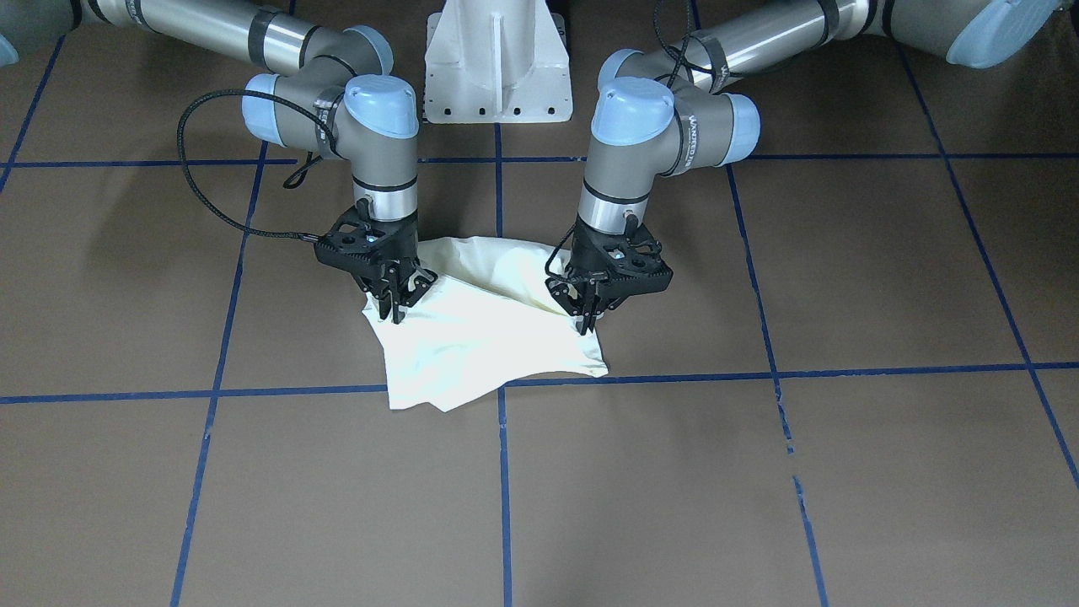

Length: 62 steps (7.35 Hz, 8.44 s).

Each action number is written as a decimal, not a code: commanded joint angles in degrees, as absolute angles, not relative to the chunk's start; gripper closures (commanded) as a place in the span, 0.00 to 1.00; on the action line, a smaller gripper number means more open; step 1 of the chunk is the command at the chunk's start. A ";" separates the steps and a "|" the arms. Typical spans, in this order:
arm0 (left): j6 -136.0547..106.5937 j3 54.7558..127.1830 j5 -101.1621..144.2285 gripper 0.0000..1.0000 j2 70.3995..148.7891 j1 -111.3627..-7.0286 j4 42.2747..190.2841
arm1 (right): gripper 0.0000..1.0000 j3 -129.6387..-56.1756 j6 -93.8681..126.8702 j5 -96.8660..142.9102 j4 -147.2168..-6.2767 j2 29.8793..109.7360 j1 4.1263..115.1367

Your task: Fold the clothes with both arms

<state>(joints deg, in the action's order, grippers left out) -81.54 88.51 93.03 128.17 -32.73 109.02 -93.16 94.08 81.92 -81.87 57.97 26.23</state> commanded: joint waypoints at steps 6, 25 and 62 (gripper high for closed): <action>-65.92 90.53 103.01 0.00 124.10 -41.13 115.05 | 0.00 -101.69 81.83 76.18 -84.80 56.34 18.95; -66.36 90.97 103.01 0.00 123.49 -41.13 115.14 | 0.05 -85.13 75.85 79.09 -79.62 47.27 31.92; -43.68 75.67 101.51 0.00 120.41 -24.35 173.94 | 0.00 -84.64 44.12 107.14 -74.79 53.09 50.71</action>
<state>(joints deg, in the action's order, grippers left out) -43.59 75.71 101.60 120.42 -25.06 173.93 -84.67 44.12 107.15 -74.79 53.08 50.66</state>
